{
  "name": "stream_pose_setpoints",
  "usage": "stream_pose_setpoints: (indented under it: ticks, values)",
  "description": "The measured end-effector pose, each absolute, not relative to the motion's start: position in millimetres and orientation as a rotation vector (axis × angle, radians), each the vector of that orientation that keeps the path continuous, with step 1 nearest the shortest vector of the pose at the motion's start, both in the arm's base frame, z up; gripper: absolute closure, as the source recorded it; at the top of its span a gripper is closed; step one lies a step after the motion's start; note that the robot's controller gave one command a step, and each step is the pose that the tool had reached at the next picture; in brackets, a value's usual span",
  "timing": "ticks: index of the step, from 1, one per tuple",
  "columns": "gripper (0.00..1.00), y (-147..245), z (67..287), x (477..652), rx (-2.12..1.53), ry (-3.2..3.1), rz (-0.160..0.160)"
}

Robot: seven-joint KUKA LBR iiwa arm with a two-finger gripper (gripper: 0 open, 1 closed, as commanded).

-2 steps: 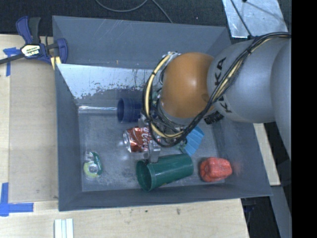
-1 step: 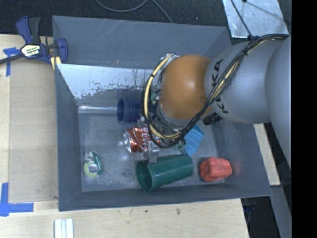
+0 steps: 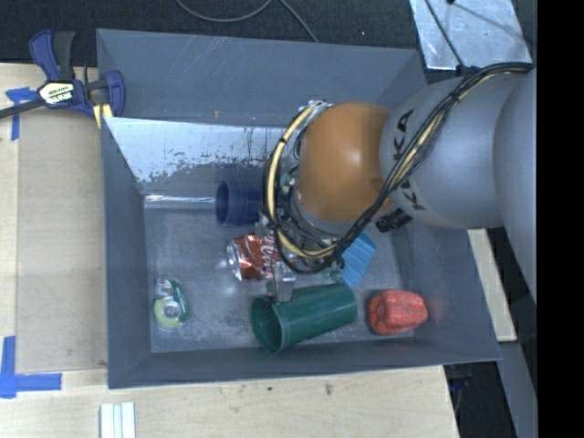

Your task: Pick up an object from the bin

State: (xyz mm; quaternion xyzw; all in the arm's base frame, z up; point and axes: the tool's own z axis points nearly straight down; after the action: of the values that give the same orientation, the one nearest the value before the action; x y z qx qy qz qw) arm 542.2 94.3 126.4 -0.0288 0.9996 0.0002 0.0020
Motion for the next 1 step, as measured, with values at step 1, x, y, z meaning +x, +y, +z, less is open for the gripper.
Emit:
stream_pose_setpoints:
  ticks: [1]
  values:
    - [0.00, 67.5, 170.0, 555.2, -0.017, 3.131, 0.003]
